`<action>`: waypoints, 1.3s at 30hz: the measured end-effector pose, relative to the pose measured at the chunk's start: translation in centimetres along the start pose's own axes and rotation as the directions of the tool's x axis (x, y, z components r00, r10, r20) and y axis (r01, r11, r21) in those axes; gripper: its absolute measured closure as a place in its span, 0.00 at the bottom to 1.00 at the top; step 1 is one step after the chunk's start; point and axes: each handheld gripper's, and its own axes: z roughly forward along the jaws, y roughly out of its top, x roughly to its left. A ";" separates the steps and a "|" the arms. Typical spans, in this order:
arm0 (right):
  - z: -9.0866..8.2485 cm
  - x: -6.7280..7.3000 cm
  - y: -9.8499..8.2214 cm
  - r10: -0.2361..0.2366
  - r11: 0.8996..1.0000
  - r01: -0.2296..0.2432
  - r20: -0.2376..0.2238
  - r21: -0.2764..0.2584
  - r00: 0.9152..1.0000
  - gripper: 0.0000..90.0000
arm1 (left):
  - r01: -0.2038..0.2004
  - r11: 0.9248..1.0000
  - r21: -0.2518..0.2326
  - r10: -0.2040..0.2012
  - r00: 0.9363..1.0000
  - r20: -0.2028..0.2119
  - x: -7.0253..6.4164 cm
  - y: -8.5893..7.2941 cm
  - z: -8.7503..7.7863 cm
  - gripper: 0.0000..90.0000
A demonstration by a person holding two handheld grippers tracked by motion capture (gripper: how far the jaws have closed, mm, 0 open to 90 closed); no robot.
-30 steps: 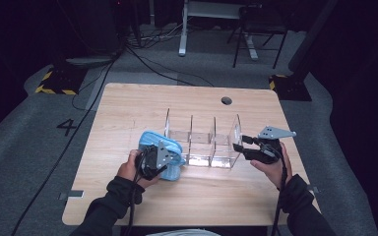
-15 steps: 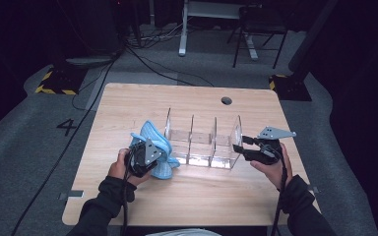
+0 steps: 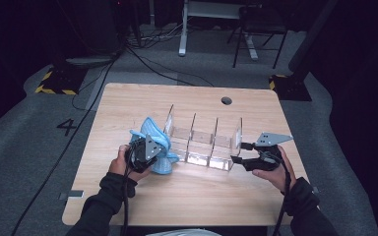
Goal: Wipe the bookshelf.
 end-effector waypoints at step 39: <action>-0.3 4.8 -0.3 -0.215 0.976 0.209 -0.137 -0.054 0.967 0.56 | 0.003 1.000 -0.005 -0.003 1.000 0.005 2.3 2.2 4.1 0.84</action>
